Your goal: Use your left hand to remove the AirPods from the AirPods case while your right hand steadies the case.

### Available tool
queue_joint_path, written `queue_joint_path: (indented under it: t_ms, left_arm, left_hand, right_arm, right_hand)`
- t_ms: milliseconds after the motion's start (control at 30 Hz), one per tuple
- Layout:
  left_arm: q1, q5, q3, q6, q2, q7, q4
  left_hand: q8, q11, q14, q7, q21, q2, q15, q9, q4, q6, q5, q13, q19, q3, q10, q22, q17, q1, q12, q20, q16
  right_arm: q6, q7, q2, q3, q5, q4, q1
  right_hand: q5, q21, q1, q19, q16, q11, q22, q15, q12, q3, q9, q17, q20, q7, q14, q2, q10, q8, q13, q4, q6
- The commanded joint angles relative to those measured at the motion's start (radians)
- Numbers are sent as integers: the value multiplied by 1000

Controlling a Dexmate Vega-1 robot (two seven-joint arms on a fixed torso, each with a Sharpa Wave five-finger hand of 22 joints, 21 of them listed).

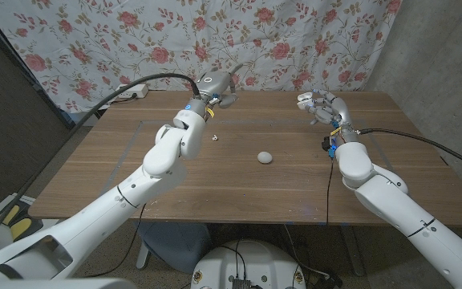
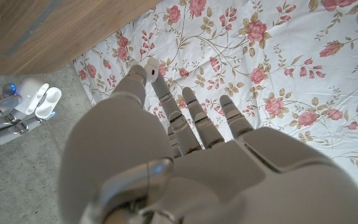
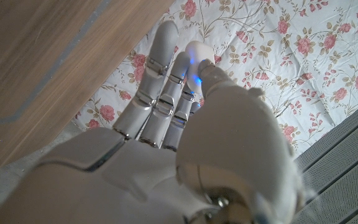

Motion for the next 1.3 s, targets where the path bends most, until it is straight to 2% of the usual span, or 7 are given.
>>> queue_joint_path:
  t_ms: [33, 233, 367, 633, 967, 1033, 1300]
  left_arm:
    - [38, -13, -7, 73, 2, -7, -5]
    - [51, -23, -19, 105, 12, 3, -12]
    - [43, -9, -14, 109, 38, -13, -11]
    - [49, -45, -17, 137, 26, -6, 8]
    - [31, -73, -9, 168, 39, 5, 44]
    - [43, -104, -23, 155, 36, 45, 52]
    - [23, -117, -3, 185, 51, 40, 70]
  left_hand:
    - [-3, -7, 22, -1, 3, 13, -22, 2, 5, 5, 2, 3, 9, 1, 1, 0, 3, 3, 6, -1, 0]
    - [-3, -7, 22, 0, 3, 12, -22, 2, 5, 4, 2, 2, 9, 0, 0, 0, 4, 3, 6, -1, -1]
    - [-3, -7, 23, 2, 3, 13, -22, 2, 6, 5, 2, 3, 9, 1, 1, 0, 4, 3, 8, 0, -2]
    - [-3, -7, 23, 2, 3, 13, -21, 2, 6, 5, 1, 2, 9, 1, 0, 0, 5, 2, 8, 1, -3]
    - [-3, -7, 24, 1, 3, 13, -22, 2, 6, 6, 1, 1, 9, 1, -2, 0, 6, 3, 8, 0, -4]
    - [-3, -7, 24, 2, 3, 14, -22, 2, 6, 6, 1, 0, 9, 2, -3, 0, 6, 3, 8, 1, -5]
    - [-4, -6, 25, 3, 3, 15, -22, 2, 7, 3, 1, 0, 9, 2, -2, 0, 6, 2, 10, 1, -6]
  right_arm:
    - [-8, 1, 2, -4, -1, 0, 9]
    - [-16, 1, 2, -7, -4, -2, 13]
    - [-18, 4, 1, -11, -5, -2, 16]
    - [-27, 9, 0, -19, -7, 0, 24]
    - [-39, 5, 1, -22, -9, 0, 28]
    - [-43, 2, 2, -23, -11, 0, 29]
    - [-52, -4, 1, -25, -15, -6, 26]
  right_hand:
    - [8, 5, 4, -263, 2, -45, 2, -125, 206, -5, -1, 0, -61, 0, 40, 11, 56, 6, 146, 2, 8]
    - [8, 6, 3, -265, 2, -48, 2, -123, 206, -5, -1, -1, -61, -2, 39, 12, 56, 6, 147, 3, 9]
    - [8, 7, 2, -265, 2, -49, 2, -123, 206, -6, -1, -1, -61, -3, 40, 12, 55, 6, 147, 3, 9]
    - [8, 8, 1, -266, 2, -50, 2, -123, 206, -6, -1, -2, -62, -4, 39, 13, 56, 6, 147, 4, 10]
    - [8, 9, 1, -268, 2, -51, 2, -123, 206, -7, -1, -2, -61, -5, 39, 12, 56, 6, 146, 4, 11]
    - [9, 9, 1, -268, 2, -50, 2, -123, 206, -6, -1, -2, -61, -5, 39, 13, 57, 6, 146, 3, 11]
    - [9, 11, 1, -270, 3, -50, 2, -125, 207, -7, -1, -3, -61, -5, 40, 11, 56, 7, 148, 2, 11]
